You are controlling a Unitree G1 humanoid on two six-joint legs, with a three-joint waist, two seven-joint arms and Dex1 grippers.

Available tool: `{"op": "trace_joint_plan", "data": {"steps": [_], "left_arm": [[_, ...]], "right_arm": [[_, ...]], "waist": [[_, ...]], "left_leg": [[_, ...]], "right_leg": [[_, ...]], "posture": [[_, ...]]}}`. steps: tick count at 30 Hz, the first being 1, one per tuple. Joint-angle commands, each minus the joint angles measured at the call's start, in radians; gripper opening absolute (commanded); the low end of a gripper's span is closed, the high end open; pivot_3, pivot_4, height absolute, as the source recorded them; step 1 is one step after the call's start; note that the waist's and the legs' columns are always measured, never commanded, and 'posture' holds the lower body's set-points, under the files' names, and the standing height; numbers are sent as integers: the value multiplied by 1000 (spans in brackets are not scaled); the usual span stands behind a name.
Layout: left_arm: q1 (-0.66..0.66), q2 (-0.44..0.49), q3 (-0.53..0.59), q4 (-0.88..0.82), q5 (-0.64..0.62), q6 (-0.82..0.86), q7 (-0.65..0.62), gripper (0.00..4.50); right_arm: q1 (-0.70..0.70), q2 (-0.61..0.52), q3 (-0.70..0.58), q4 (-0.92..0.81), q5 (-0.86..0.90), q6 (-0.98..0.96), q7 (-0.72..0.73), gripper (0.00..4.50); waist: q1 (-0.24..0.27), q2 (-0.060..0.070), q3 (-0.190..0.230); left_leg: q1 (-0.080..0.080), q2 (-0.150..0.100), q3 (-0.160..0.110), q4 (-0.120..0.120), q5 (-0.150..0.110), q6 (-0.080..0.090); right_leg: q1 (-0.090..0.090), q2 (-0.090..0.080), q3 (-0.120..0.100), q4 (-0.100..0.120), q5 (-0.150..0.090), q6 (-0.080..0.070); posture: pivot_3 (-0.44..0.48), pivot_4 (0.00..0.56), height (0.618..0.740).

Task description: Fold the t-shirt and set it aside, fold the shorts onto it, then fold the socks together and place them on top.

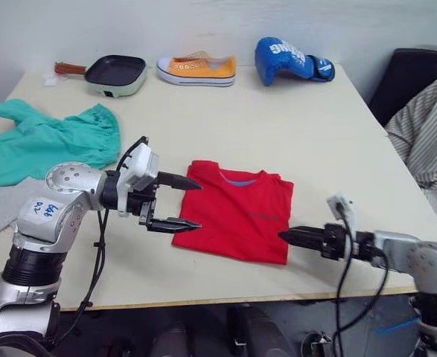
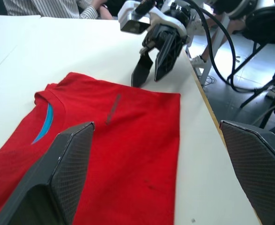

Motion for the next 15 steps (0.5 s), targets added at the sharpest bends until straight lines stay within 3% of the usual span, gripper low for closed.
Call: {"op": "trace_joint_plan", "data": {"steps": [1, 7, 10, 15], "left_arm": [[-7, -2, 19, -66, -29, 2, 26, 4500], [-15, -2, 12, -81, -22, 1, 50, 4500], [-15, 3, 9, -81, -18, -2, 55, 4500], [-7, 7, 3, -83, -9, -10, 56, 4500]], "right_arm": [[-52, 53, 85, 53, -21, -1, -19, 4446], [-150, 122, 166, 149, -98, -60, -52, 4446], [-166, 120, 155, 178, -106, -75, -44, 3938], [-169, 82, 130, 161, -104, -68, -37, 2191]], "waist": [[-5, 0, 0], [-18, 0, 0], [-19, 0, 0], [-18, 0, 0]], "left_leg": [[0, 0, 0, 0, 0, 0], [1, 0, 0, 0, 0, -1], [1, 0, 0, 0, 0, -1], [0, 0, 0, 0, 0, -1]], "right_leg": [[0, 0, 0, 0, 0, 0], [0, 0, 0, 0, 0, 0], [0, 0, 0, 0, 0, 0], [0, 0, 0, -1, 0, 0]], "posture": [[0, 150, 740], [0, 150, 740], [0, 150, 740], [0, 150, 740]]}}
